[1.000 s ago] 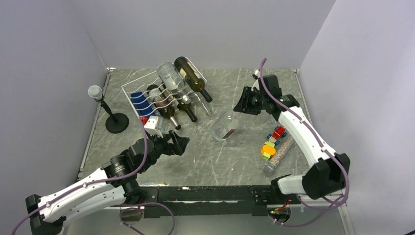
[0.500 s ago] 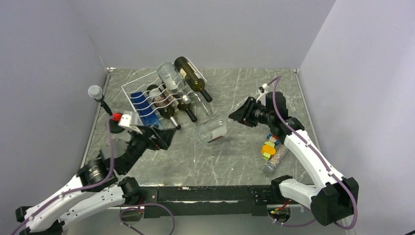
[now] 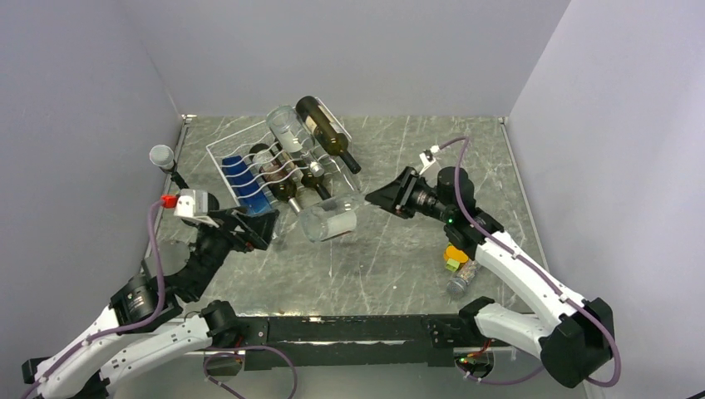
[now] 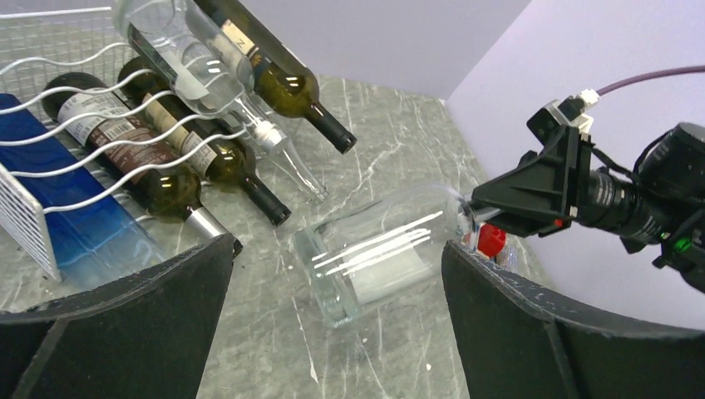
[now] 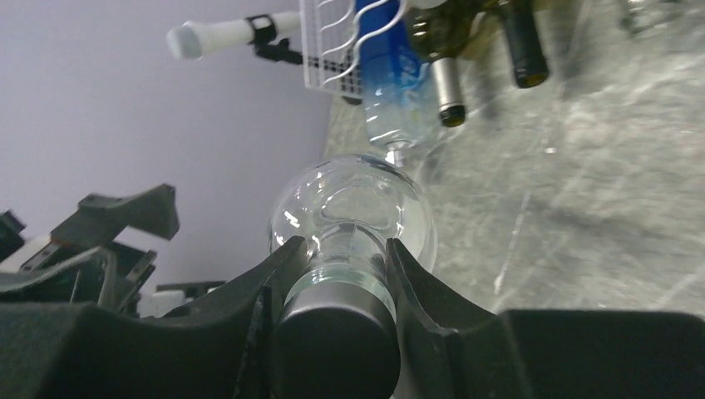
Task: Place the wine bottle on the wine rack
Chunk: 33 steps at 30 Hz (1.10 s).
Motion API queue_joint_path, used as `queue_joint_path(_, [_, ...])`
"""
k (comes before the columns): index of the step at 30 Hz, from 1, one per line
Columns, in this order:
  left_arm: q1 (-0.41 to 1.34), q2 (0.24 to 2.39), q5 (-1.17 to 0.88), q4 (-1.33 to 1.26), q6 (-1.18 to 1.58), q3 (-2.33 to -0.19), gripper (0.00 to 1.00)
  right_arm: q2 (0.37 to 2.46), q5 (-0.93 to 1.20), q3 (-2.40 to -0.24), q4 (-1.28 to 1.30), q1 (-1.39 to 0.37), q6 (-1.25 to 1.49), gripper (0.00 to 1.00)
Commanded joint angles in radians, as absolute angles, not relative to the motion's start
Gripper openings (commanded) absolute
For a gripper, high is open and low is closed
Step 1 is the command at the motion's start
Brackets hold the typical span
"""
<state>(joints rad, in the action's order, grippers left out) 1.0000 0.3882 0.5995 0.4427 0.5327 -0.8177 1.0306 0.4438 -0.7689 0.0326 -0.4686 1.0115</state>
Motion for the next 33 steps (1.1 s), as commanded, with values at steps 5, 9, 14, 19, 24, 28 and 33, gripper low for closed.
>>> queue_joint_path(5, [0.997, 0.302, 0.692, 0.433, 0.484, -0.875, 0.99, 1.134, 0.391, -0.893, -0.457, -0.594, 1.242, 0.00])
queue_joint_path(9, [0.997, 0.282, 0.703, 0.448, 0.467, -0.902, 0.99, 1.240, 0.349, -0.949, -0.566, -0.615, 1.299, 0.00])
queue_joint_path(14, [0.997, 0.272, 0.706, 0.460, 0.457, -0.925, 0.99, 1.372, 0.289, -1.051, -0.633, -0.649, 1.324, 0.00])
queue_joint_path(19, [0.998, 0.264, 0.707, 0.461, 0.448, -0.928, 0.99, 1.491, 0.200, -1.153, -0.699, -0.676, 1.337, 0.00])
queue_joint_path(24, [0.997, 0.264, 0.707, 0.482, 0.445, -0.946, 0.99, 1.589, 0.078, -1.267, -0.720, -0.725, 1.286, 0.00])
queue_joint_path(28, [0.997, 0.261, 0.710, 0.509, 0.439, -0.981, 0.99, 1.682, 0.002, -1.337, -0.775, -0.763, 1.286, 0.00])
queue_joint_path(33, [0.997, 0.267, 0.711, 0.562, 0.441, -1.039, 0.99, 1.789, -0.135, -1.416, -0.864, -0.797, 1.295, 0.00])
